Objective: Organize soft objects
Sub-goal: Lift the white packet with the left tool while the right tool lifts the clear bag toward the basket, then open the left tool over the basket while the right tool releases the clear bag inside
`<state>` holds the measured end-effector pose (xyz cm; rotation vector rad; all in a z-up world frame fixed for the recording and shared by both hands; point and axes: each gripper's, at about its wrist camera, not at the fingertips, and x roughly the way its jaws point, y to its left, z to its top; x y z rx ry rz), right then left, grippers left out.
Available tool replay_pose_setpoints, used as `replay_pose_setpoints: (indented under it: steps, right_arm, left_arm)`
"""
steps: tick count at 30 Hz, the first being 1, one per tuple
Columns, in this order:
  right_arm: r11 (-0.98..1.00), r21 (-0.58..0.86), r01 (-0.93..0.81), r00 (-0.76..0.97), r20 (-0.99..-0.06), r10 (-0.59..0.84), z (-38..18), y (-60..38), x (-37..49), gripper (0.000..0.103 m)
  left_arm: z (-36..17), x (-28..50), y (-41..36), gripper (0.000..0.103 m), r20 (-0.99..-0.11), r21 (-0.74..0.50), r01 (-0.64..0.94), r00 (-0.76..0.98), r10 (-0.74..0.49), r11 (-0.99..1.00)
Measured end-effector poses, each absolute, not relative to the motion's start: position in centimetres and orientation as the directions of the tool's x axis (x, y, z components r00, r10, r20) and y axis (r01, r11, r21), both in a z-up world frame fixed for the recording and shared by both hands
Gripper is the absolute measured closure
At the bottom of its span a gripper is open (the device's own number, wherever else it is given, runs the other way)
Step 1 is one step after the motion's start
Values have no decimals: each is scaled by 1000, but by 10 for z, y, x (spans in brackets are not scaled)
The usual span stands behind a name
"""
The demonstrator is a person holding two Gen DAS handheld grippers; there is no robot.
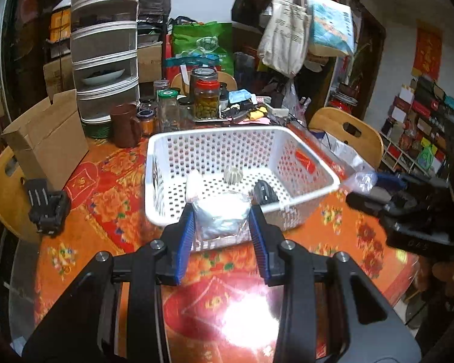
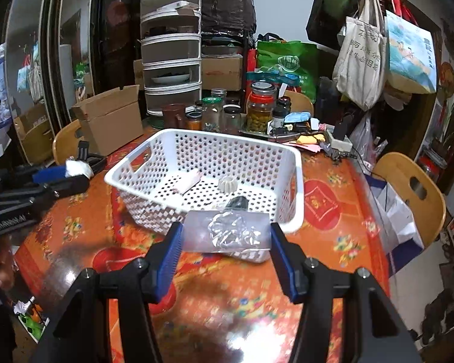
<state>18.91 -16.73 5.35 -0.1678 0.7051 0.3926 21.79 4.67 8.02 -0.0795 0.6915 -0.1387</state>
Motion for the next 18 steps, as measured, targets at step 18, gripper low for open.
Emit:
replay_pose_setpoints:
  steps: [18]
  right_arm:
    - [902, -70, -425, 538, -821, 189, -16, -126, 338, 47]
  left_arm:
    - [3, 406, 42, 70, -860, -105, 1, 502, -91, 995]
